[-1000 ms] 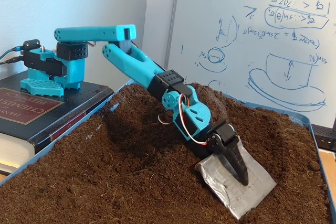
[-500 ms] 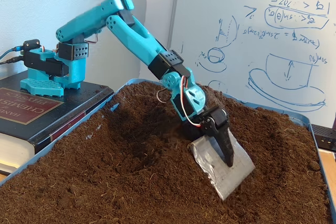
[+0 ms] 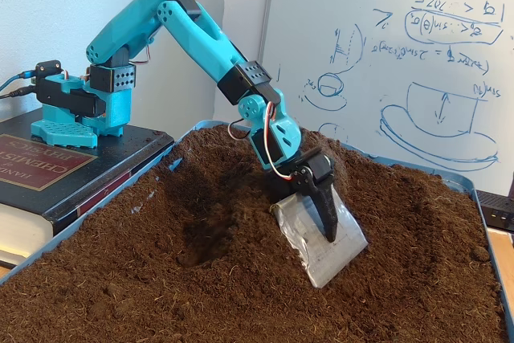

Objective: Build a berm.

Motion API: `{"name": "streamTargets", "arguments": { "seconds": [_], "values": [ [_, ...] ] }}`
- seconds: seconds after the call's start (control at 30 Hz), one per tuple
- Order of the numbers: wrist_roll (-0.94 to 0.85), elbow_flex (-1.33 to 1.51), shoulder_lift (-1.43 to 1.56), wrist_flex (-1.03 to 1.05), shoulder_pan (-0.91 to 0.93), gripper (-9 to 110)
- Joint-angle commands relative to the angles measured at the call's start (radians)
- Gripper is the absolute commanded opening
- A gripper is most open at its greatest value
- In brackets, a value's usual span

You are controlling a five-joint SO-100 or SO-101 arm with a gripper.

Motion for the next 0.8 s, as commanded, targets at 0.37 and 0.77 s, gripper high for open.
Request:
{"name": "streamTargets", "arguments": {
  "seconds": [0.37,0.77],
  "values": [
    [-0.124,0.156,0.161,0.018,-0.031,0],
    [-0.187,0.198,0.275,0.018,-0.003,0]
  ]
}}
